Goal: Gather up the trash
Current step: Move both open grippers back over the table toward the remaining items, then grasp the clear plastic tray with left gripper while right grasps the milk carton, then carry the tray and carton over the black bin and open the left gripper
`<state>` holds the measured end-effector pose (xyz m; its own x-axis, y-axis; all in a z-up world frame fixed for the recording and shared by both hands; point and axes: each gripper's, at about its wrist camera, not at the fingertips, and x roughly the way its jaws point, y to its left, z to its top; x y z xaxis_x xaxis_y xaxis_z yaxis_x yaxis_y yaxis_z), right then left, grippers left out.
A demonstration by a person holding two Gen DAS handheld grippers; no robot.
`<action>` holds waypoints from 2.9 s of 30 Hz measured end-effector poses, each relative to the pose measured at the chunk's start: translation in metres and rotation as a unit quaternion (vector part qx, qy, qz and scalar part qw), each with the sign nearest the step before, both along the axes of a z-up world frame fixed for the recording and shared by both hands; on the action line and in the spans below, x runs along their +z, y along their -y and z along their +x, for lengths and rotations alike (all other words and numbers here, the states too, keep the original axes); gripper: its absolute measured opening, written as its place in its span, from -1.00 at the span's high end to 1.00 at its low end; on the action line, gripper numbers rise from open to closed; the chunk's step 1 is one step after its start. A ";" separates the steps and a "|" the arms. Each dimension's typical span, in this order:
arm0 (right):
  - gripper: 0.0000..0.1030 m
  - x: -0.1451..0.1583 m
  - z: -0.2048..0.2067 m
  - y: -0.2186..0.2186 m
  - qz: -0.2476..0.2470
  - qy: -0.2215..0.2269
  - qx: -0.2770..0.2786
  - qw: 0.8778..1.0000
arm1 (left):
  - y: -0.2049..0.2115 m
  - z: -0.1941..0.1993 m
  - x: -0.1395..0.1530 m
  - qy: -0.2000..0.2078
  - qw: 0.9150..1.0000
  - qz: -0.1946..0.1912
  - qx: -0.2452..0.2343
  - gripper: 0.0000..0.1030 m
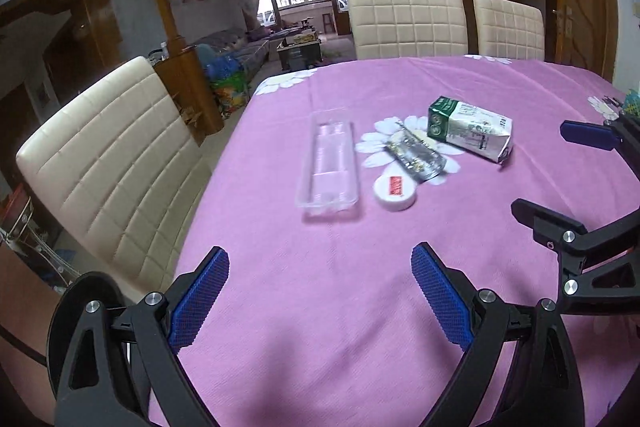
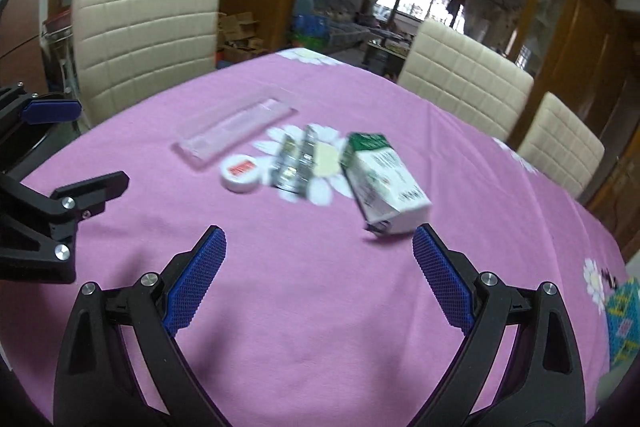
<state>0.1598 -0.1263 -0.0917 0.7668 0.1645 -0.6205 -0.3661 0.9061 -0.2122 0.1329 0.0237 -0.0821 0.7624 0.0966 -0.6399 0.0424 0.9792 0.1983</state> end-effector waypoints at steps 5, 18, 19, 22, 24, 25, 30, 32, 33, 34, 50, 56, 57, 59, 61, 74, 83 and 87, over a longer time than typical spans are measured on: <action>-0.81 -0.005 0.015 0.029 0.032 -0.018 -0.012 0.999 | 0.021 0.011 -0.002 -0.001 1.000 -0.008 -0.009 -0.75; -0.82 -0.007 0.050 0.066 0.100 -0.054 -0.033 0.993 | 0.024 0.038 -0.005 -0.002 1.000 -0.025 -0.018 -0.75; -0.82 -0.008 0.053 0.065 0.100 -0.055 -0.033 0.993 | 0.020 0.041 -0.006 -0.005 1.000 -0.024 -0.013 -0.75; -0.82 -0.011 0.060 0.061 0.098 -0.062 -0.034 0.993 | 0.009 0.052 -0.011 -0.014 1.000 -0.021 -0.002 -0.75; -0.82 -0.011 0.066 0.056 0.090 -0.062 -0.035 0.993 | 0.006 0.059 -0.014 -0.015 1.000 -0.006 -0.002 -0.75; -0.82 -0.011 0.069 0.055 0.087 -0.063 -0.035 0.994 | 0.004 0.061 -0.014 -0.015 1.000 0.000 -0.003 -0.75; -0.82 -0.007 0.089 0.043 0.083 -0.065 -0.035 0.994 | -0.006 0.084 -0.021 -0.031 1.000 0.000 -0.001 -0.75; -0.82 -0.007 0.098 0.039 0.082 -0.068 -0.041 0.993 | -0.009 0.098 -0.027 -0.042 0.999 0.003 0.006 -0.75; -0.82 -0.008 0.104 0.037 0.079 -0.070 -0.047 0.993 | -0.010 0.105 -0.030 -0.048 0.999 0.002 0.009 -0.75; -0.82 -0.009 0.107 0.036 0.078 -0.072 -0.050 0.993 | -0.011 0.108 -0.032 -0.051 0.999 0.004 0.013 -0.75; -0.06 -0.031 0.096 0.019 0.008 -0.076 -0.040 0.996 | -0.023 0.105 -0.036 -0.074 0.997 -0.028 -0.006 0.03; -0.06 -0.018 0.065 0.019 0.008 -0.058 -0.026 0.998 | -0.044 0.069 -0.017 -0.042 0.998 -0.041 0.000 0.04; -0.06 -0.014 0.059 0.018 0.010 -0.055 -0.022 0.998 | -0.046 0.061 -0.014 -0.037 0.998 -0.043 -0.004 0.04; -0.06 -0.008 0.048 0.014 0.016 -0.050 -0.012 0.999 | -0.052 0.049 -0.008 -0.028 0.999 -0.038 -0.010 0.04; -0.06 -0.002 0.040 0.007 0.019 -0.047 0.001 0.999 | -0.055 0.037 -0.002 -0.021 0.999 -0.034 -0.015 0.04; -0.06 0.023 -0.012 -0.095 0.002 -0.018 0.125 0.992 | -0.104 -0.031 0.016 0.018 1.000 -0.015 0.008 0.04; -0.07 0.027 -0.022 -0.152 -0.014 -0.009 0.174 0.985 | -0.149 -0.055 0.019 0.029 0.999 -0.002 0.044 0.04; -0.07 0.025 -0.028 -0.177 -0.024 -0.010 0.193 0.981 | -0.169 -0.063 0.019 0.033 0.998 0.000 0.062 0.04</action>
